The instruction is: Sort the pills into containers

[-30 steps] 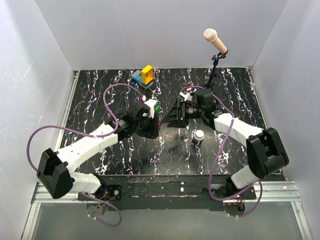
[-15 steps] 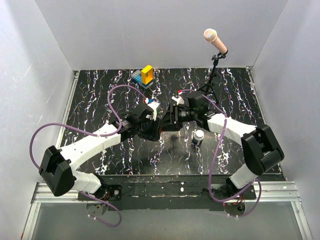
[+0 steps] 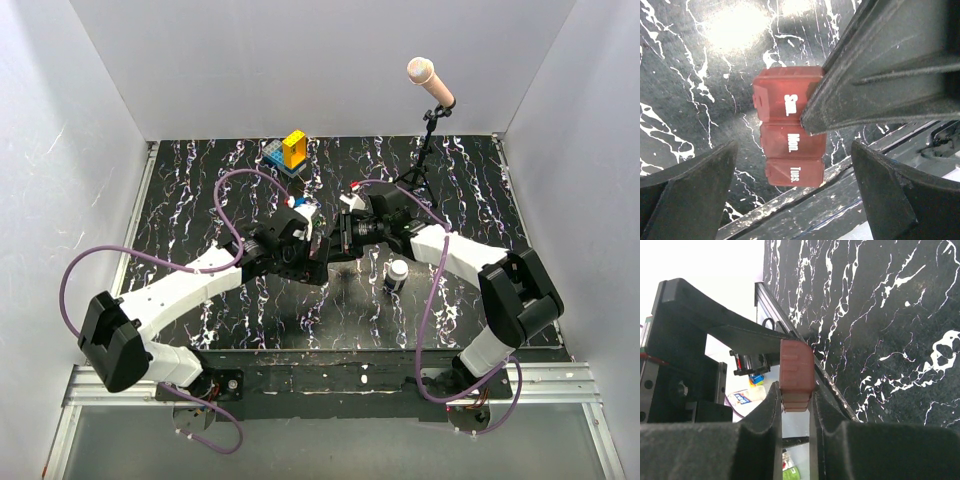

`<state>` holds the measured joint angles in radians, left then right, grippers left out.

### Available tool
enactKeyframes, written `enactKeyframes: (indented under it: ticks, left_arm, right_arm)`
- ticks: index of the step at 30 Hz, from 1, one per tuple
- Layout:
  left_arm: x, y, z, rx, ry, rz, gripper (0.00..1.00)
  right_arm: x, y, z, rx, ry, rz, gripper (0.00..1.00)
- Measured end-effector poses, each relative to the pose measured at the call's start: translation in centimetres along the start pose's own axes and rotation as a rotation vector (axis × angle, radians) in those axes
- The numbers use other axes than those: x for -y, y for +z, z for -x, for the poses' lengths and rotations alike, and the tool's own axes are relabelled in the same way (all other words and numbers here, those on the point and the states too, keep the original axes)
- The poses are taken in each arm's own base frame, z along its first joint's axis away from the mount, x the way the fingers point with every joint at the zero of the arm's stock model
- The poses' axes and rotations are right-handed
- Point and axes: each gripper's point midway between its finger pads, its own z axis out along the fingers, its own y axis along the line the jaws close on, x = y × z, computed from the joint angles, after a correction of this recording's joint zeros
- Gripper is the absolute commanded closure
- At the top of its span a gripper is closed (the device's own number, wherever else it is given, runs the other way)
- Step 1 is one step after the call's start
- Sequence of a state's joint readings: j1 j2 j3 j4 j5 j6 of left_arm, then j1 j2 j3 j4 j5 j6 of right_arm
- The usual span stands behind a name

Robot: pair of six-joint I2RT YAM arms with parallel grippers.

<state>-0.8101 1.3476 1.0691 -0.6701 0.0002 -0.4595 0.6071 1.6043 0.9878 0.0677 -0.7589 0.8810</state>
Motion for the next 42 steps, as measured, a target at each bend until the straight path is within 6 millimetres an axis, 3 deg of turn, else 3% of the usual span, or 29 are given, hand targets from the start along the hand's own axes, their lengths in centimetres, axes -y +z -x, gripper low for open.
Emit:
enactKeyframes:
  ticks: [4, 9, 19, 28, 32, 35, 39, 42]
  left_arm:
    - [0.1, -0.7, 0.7, 0.014, -0.027, 0.021, 0.02]
    - [0.5, -2.8, 3.2, 0.060, -0.058, 0.001, 0.02]
    - [-1.1, -8.4, 7.4, 0.140, -0.184, -0.257, 0.02]
    - [4.6, -12.0, 6.6, 0.061, -0.103, -0.651, 0.02]
    - [5.5, -12.1, 6.3, 0.022, -0.091, -0.730, 0.06]
    - [5.8, -10.7, 5.8, -0.035, -0.096, -0.748, 0.09]
    - [6.1, -8.6, 5.0, -0.111, -0.110, -0.752, 0.22]
    - [6.7, -8.2, 4.5, -0.143, -0.101, -0.778, 0.36]
  right_arm:
    - [-0.6, -0.1, 0.1, -0.012, -0.052, 0.001, 0.99]
    - [-2.2, -0.7, 0.1, -0.057, -0.148, 0.030, 0.99]
    - [-4.0, -4.1, -1.6, -0.216, -0.308, 0.134, 0.99]
    - [-6.7, -6.4, -4.0, -0.323, -0.382, 0.294, 0.99]
    - [-7.0, -6.9, -4.8, -0.352, -0.372, 0.329, 0.99]
    - [-7.1, -7.0, -5.1, -0.361, -0.367, 0.338, 0.99]
    - [-7.2, -7.2, -5.2, -0.365, -0.368, 0.348, 0.99]
    - [-7.2, -7.2, -5.3, -0.367, -0.366, 0.350, 0.99]
